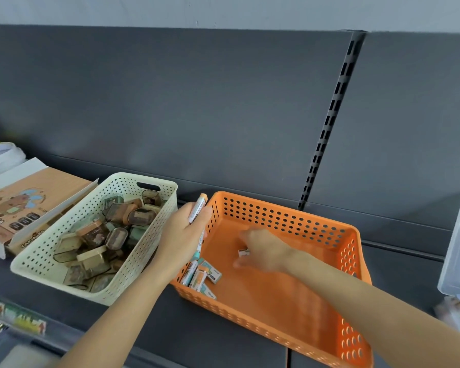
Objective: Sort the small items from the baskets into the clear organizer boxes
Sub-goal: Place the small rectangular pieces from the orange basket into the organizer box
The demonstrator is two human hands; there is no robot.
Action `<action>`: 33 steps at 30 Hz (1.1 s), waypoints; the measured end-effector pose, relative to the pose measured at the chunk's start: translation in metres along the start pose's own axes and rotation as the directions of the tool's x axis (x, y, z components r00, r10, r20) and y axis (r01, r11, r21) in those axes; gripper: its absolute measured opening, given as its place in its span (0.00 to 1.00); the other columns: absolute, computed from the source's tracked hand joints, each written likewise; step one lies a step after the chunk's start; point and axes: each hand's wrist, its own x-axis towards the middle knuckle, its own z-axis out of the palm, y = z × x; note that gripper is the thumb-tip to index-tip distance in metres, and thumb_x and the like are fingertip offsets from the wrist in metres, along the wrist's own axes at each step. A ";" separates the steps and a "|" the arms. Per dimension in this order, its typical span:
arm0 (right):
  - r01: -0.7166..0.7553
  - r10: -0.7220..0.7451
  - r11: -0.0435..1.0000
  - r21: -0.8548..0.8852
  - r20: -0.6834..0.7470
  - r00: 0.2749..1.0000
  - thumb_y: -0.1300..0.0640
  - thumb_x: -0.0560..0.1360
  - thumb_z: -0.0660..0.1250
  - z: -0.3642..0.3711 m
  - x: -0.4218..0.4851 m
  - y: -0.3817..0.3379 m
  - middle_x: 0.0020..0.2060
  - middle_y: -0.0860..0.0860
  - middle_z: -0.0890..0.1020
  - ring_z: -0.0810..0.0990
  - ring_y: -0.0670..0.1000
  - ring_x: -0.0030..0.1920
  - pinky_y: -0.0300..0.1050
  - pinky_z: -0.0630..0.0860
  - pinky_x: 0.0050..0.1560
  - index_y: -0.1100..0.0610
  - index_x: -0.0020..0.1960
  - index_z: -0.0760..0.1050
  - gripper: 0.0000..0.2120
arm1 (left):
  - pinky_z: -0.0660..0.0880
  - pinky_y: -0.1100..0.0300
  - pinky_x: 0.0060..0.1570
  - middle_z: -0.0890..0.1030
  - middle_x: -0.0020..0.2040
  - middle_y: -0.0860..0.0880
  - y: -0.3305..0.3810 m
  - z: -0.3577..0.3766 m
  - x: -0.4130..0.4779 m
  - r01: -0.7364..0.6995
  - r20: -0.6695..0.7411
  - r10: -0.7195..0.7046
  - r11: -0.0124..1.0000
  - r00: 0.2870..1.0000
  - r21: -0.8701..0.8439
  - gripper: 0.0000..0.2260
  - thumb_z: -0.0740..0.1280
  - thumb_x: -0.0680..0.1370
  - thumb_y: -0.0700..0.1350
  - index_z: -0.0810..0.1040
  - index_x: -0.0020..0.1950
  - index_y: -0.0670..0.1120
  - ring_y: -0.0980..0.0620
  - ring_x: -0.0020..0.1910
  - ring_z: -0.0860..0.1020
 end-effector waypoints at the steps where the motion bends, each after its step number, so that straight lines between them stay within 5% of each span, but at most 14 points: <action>1: 0.025 -0.025 1.000 0.004 0.003 1.000 0.47 0.72 0.72 0.002 0.000 -0.002 0.49 0.52 0.75 0.74 0.53 0.48 0.46 0.74 0.48 0.57 0.55 0.74 0.19 | 0.65 0.68 0.22 0.72 0.26 0.53 0.000 0.000 0.000 -0.003 -0.001 0.003 1.000 1.000 0.005 0.15 0.61 0.80 0.51 0.75 0.42 0.40 0.61 0.21 0.69; 5: 0.102 -0.103 0.995 0.020 0.035 0.994 0.54 0.70 0.74 0.006 0.002 -0.009 0.55 0.54 0.75 0.74 0.54 0.54 0.49 0.75 0.55 0.58 0.63 0.71 0.24 | 0.65 0.69 0.23 0.71 0.24 0.54 -0.003 0.000 0.000 -0.012 0.010 0.012 1.000 1.000 0.011 0.15 0.61 0.80 0.50 0.75 0.42 0.40 0.62 0.22 0.69; 10: 0.091 -0.093 0.993 -0.081 -0.022 0.995 0.60 0.75 0.67 0.006 0.007 -0.005 0.50 0.54 0.79 0.78 0.54 0.50 0.47 0.77 0.47 0.59 0.54 0.77 0.08 | 0.66 0.70 0.23 0.72 0.26 0.54 -0.004 0.000 0.001 -0.019 0.013 0.018 0.999 1.000 0.035 0.14 0.61 0.80 0.51 0.76 0.42 0.42 0.62 0.22 0.71; 14: 0.070 -0.079 0.986 0.152 0.052 0.996 0.57 0.77 0.63 0.005 0.005 -0.013 0.43 0.52 0.83 0.81 0.49 0.40 0.44 0.79 0.42 0.57 0.55 0.77 0.09 | 0.65 0.70 0.23 0.72 0.26 0.54 -0.005 -0.001 0.001 -0.019 0.021 0.018 0.999 1.000 0.034 0.14 0.60 0.80 0.51 0.75 0.41 0.43 0.62 0.22 0.71; 18: 0.016 -0.043 0.960 0.280 0.092 0.995 0.62 0.76 0.61 0.006 0.005 -0.026 0.46 0.55 0.82 0.81 0.50 0.39 0.47 0.80 0.43 0.59 0.55 0.75 0.09 | 0.66 0.71 0.24 0.74 0.29 0.53 -0.007 -0.003 0.002 0.001 0.031 -0.002 1.000 1.000 0.014 0.14 0.60 0.80 0.53 0.77 0.45 0.43 0.62 0.23 0.72; 24: 0.039 -0.061 0.989 0.141 0.151 0.987 0.47 0.74 0.68 0.018 0.007 -0.033 0.49 0.54 0.80 0.78 0.54 0.50 0.51 0.77 0.49 0.59 0.52 0.77 0.15 | 0.66 0.71 0.23 0.74 0.29 0.51 -0.007 -0.002 0.002 -0.013 0.037 0.013 1.000 0.999 0.002 0.15 0.60 0.80 0.52 0.76 0.44 0.42 0.62 0.23 0.71; 29: -0.013 0.011 0.999 0.030 0.070 0.997 0.55 0.74 0.67 0.019 0.010 -0.029 0.49 0.55 0.79 0.79 0.55 0.48 0.50 0.79 0.45 0.60 0.51 0.76 0.10 | 0.66 0.71 0.23 0.73 0.29 0.51 -0.007 -0.003 0.002 -0.027 0.057 0.027 1.000 0.998 0.013 0.15 0.60 0.80 0.52 0.75 0.43 0.42 0.62 0.23 0.71; 33: -0.086 0.090 0.990 0.108 -0.039 0.995 0.61 0.74 0.66 0.014 0.003 -0.013 0.49 0.54 0.79 0.78 0.53 0.46 0.46 0.78 0.42 0.59 0.50 0.75 0.06 | 0.67 0.70 0.24 0.75 0.31 0.49 -0.007 -0.004 0.001 -0.041 0.067 0.041 0.999 0.997 0.003 0.16 0.60 0.80 0.53 0.75 0.44 0.41 0.61 0.24 0.71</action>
